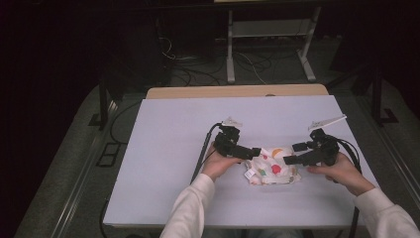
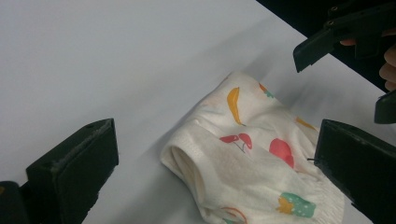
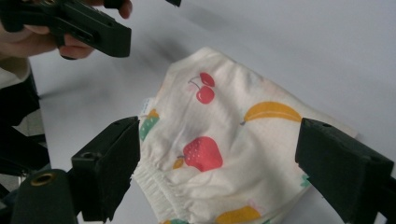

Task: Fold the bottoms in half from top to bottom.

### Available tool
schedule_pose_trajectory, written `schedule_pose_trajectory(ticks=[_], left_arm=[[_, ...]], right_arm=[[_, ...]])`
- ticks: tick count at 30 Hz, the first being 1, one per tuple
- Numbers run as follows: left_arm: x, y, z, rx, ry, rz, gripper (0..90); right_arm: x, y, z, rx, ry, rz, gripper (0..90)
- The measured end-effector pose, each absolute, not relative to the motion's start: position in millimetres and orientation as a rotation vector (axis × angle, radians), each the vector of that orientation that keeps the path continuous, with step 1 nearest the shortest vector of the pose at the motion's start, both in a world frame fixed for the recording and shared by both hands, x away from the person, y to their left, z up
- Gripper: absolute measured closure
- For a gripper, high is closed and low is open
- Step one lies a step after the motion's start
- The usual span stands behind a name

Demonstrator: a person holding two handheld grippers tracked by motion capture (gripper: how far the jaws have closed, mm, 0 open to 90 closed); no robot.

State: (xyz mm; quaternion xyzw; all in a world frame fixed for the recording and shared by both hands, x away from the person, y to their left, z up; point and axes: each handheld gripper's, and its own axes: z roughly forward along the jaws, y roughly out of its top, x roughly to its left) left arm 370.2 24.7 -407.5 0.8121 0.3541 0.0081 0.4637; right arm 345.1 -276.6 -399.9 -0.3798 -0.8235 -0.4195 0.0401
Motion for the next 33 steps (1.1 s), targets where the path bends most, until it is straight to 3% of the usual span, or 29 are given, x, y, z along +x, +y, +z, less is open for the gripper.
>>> schedule_pose_trajectory(ticks=[4, 33], left_arm=[[372, 26, -408, 1.991, 0.875, 0.015, 0.0], [392, 30, -418, 2.001, 0.855, 0.018, 0.0]], right_arm=[[348, -279, -398, -1.145, -2.513, -1.3, 0.6], [376, -301, -421, -1.256, -2.504, -1.307, 0.0]])
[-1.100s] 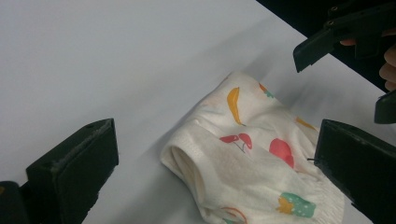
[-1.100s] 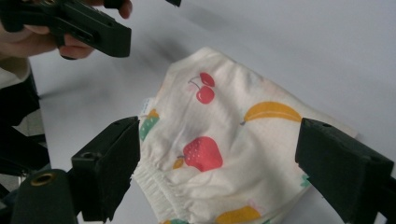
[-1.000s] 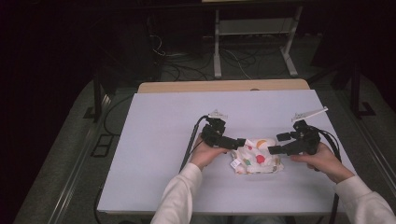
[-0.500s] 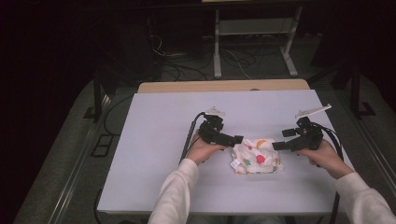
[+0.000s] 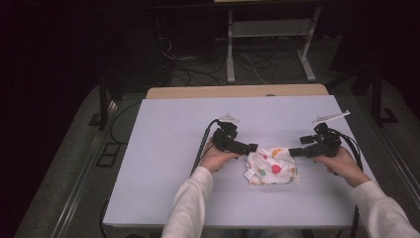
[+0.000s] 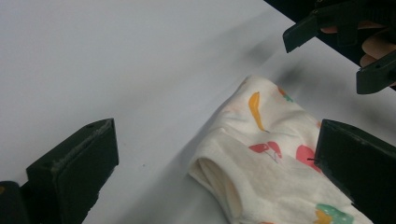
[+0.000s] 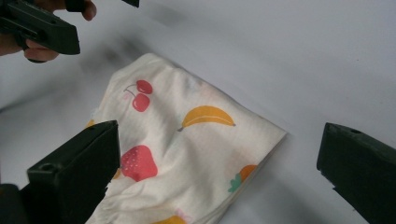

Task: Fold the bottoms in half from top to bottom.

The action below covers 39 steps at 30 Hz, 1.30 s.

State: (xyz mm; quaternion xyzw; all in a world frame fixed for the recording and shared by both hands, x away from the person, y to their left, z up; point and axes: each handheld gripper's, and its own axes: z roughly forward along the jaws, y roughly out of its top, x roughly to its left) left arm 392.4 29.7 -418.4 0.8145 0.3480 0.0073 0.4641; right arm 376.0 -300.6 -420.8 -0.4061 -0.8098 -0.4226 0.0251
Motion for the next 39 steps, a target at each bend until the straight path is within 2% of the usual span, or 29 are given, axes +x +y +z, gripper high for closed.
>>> schedule_pose_trajectory(ticks=[10, 14, 19, 24, 25, 27, 30, 34, 39], left_arm=[[401, 31, -428, 1.963, 0.899, -0.009, 0.0], [402, 28, -432, 1.96, 0.892, -0.068, 0.0], [404, 23, -439, 1.965, 0.896, -0.114, 4.3], [405, 20, -445, 1.958, 0.896, -0.171, 13.5], [405, 19, -446, 1.959, 0.901, -0.177, 13.8], [406, 18, -448, 1.959, 0.901, -0.195, 14.9], [410, 20, -451, 1.943, 0.909, -0.242, 17.3], [414, 21, -455, 1.965, 0.922, -0.277, 23.7], [417, 18, -456, 1.991, 0.917, -0.32, 36.1]], right_arm=[[378, -294, -430, -1.243, -2.535, -1.271, 0.0], [379, -293, -435, -1.246, -2.556, -1.251, 0.0], [381, -296, -441, -1.274, -2.549, -1.249, 0.8], [386, -295, -446, -1.282, -2.562, -1.238, 10.2], [386, -296, -446, -1.273, -2.561, -1.25, 14.4], [387, -297, -446, -1.265, -2.552, -1.272, 15.2], [389, -298, -447, -1.262, -2.533, -1.289, 21.4], [391, -301, -447, -1.268, -2.516, -1.329, 31.1], [395, -301, -450, -1.269, -2.495, -1.343, 40.8]])
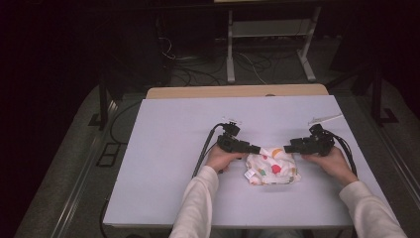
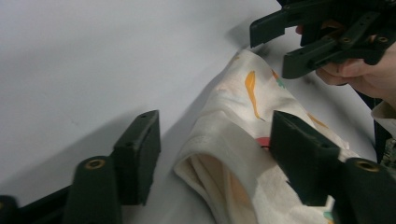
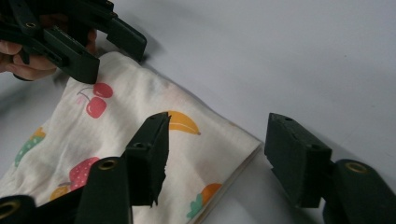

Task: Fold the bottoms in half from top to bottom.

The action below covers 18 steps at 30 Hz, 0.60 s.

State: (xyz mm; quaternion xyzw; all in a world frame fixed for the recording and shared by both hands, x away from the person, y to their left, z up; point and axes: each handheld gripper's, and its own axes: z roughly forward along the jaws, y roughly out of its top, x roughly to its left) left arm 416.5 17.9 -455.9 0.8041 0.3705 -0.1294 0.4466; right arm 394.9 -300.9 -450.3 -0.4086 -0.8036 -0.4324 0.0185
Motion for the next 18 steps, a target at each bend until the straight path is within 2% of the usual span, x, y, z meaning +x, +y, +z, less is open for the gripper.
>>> schedule_pose_trajectory(ticks=[3, 5, 7, 9, 11, 18], left_arm=[[418.3, 15.6, -458.3, 2.003, 0.945, -0.347, 47.0], [419.0, 14.5, -459.1, 2.005, 0.957, -0.356, 56.2], [418.5, 13.3, -459.8, 2.016, 0.96, -0.344, 66.8], [418.0, 13.0, -459.6, 2.014, 0.955, -0.338, 73.4], [417.0, 13.1, -457.9, 2.021, 0.937, -0.328, 76.8], [412.2, 16.2, -450.3, 2.032, 0.899, -0.246, 78.6]], right_arm=[[396.9, -298.8, -453.8, -1.248, -2.504, -1.305, 45.1], [397.3, -296.0, -456.2, -1.239, -2.522, -1.266, 52.0], [397.4, -294.9, -456.0, -1.254, -2.532, -1.261, 62.8], [397.7, -295.1, -456.6, -1.254, -2.53, -1.257, 74.6], [398.0, -295.9, -457.4, -1.25, -2.532, -1.248, 84.1], [394.5, -295.7, -450.3, -1.255, -2.553, -1.253, 87.1]])
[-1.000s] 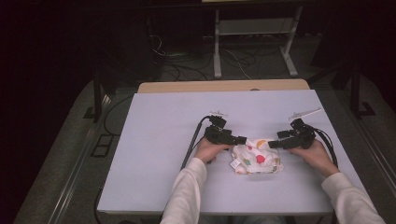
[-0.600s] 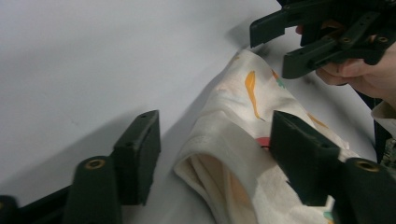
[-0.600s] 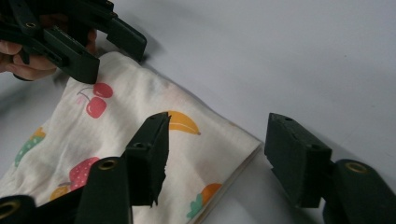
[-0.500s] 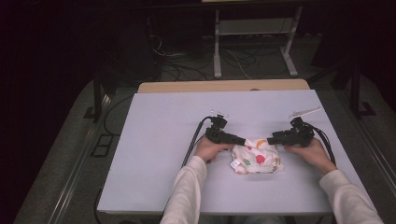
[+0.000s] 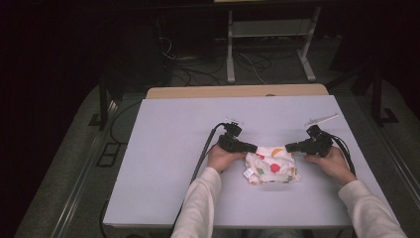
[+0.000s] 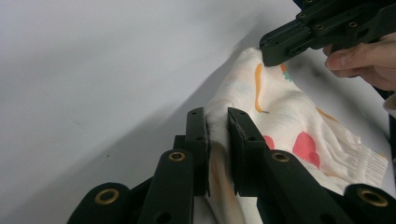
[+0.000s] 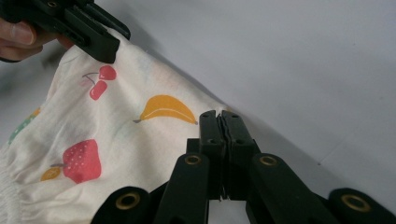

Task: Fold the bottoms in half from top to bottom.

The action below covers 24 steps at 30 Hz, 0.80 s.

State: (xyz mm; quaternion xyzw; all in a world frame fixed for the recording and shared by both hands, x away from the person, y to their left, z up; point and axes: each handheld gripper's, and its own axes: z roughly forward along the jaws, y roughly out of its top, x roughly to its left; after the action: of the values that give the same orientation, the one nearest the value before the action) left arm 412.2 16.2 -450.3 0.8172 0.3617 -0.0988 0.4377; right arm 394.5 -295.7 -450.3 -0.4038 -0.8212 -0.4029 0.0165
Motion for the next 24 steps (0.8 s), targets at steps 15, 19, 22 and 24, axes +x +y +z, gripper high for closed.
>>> schedule_pose_trajectory(ticks=[15, 19, 22, 24], left_arm=[[409, 39, -427, 2.011, 0.876, -0.176, 79.4], [411, 47, -423, 2.014, 0.877, -0.155, 79.5], [414, 51, -421, 2.031, 0.884, -0.113, 79.4], [415, 54, -420, 2.028, 0.896, -0.085, 79.4]], right_arm=[[388, -284, -431, -1.269, -2.549, -1.352, 87.2], [389, -276, -427, -1.26, -2.563, -1.357, 87.3], [393, -268, -425, -1.26, -2.57, -1.358, 87.2], [396, -263, -426, -1.268, -2.577, -1.357, 87.2]])
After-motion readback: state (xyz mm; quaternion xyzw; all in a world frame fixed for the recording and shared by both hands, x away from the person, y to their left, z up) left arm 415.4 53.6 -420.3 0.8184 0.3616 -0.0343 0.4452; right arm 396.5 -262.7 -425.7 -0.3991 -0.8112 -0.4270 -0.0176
